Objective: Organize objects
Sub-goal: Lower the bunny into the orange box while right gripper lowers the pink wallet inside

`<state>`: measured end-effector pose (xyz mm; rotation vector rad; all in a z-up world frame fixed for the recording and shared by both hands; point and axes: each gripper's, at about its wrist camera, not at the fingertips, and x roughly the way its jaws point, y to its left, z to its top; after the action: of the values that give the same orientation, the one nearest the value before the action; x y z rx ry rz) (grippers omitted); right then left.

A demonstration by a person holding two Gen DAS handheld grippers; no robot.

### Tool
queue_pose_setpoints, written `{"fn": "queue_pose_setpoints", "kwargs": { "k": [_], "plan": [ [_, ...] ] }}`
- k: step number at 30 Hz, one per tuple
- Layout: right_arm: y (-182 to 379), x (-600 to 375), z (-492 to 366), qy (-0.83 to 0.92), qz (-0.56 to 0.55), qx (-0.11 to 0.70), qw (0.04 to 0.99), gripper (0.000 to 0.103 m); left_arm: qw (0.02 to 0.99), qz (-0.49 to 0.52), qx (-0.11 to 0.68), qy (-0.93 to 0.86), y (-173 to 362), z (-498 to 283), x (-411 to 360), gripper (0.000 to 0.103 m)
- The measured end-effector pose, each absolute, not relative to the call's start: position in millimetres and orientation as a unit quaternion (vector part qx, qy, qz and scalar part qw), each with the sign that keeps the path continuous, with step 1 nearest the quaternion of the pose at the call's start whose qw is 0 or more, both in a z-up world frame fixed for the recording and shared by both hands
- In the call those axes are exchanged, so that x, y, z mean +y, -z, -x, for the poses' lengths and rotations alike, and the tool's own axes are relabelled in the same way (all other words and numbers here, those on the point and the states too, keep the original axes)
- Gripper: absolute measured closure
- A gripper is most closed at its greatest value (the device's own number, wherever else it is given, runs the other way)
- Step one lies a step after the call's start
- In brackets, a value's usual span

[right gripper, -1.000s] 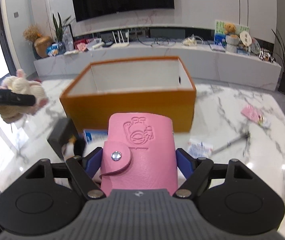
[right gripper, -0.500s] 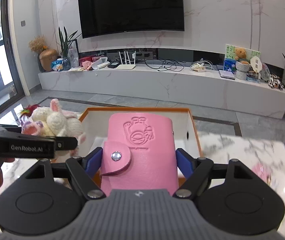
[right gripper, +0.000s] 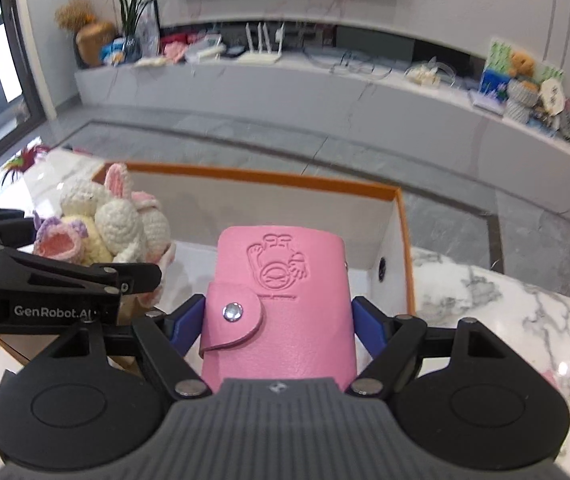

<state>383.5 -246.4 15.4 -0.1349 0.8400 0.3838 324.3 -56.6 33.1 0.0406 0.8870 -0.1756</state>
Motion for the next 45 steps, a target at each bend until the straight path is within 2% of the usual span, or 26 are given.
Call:
{"fn": "queue_pose_setpoints", "kwargs": {
  "k": [14,45],
  "plan": [
    [15,-227,-426,-0.185,0.108,0.483,0.849,0.024,0.860,-0.041,0.503,0.069,-12,-351,-52,0.017],
    [37,-188,-424,-0.180,0.248,0.500,0.810,0.024,0.847,-0.121,0.515,0.048,2,-366,-68,0.016]
  ]
}}
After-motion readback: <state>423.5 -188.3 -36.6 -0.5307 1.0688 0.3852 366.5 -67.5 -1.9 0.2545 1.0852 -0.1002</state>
